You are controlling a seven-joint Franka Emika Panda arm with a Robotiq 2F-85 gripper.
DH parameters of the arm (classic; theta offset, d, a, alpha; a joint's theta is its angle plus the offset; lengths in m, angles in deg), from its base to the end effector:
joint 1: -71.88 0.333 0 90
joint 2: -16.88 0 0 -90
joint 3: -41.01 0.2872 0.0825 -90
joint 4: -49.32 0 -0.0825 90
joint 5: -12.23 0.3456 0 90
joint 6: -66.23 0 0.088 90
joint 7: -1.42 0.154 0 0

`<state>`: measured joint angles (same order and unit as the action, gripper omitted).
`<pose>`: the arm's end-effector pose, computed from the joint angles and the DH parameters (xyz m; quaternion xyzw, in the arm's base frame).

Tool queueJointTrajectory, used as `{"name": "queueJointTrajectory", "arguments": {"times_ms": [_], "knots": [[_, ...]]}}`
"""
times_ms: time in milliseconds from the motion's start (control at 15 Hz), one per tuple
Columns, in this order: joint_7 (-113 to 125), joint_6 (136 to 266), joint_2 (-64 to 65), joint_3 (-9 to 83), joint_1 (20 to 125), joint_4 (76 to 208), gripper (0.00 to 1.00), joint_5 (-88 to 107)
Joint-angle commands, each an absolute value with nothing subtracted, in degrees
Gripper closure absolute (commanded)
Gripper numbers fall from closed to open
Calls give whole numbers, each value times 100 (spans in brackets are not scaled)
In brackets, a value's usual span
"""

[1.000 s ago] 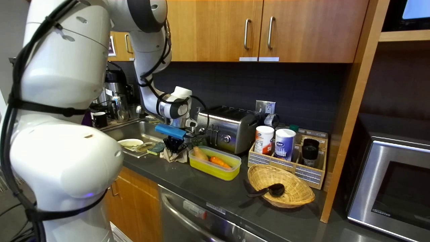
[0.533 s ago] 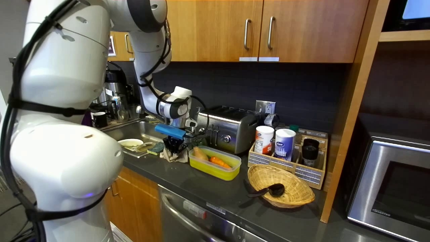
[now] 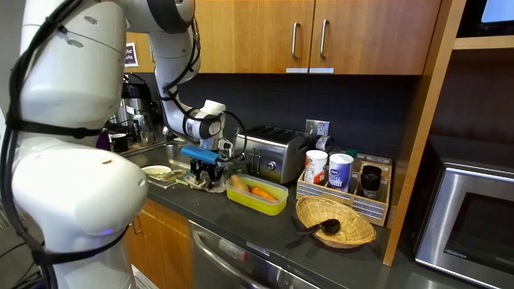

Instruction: Use the paper towel to wipe the counter top

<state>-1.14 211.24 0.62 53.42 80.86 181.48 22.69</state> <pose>0.4541 0.1866 0.1791 -0.9881 -0.1284 0.0412 0.0746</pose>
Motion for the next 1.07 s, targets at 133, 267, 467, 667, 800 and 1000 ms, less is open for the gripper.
{"name": "queueJointTrajectory", "arguments": {"times_ms": [133,267,467,667,800,1000], "knots": [[197,21091,800,5358,8250,18530,0,2192],[238,21051,982,5357,8283,18573,0,2191],[341,20977,1299,5355,8328,18673,0,2175],[339,20811,1766,5382,8354,18894,0,2279],[401,20759,2096,5373,8370,19077,0,2342],[652,20578,2657,5336,8368,19433,0,2385]]}}
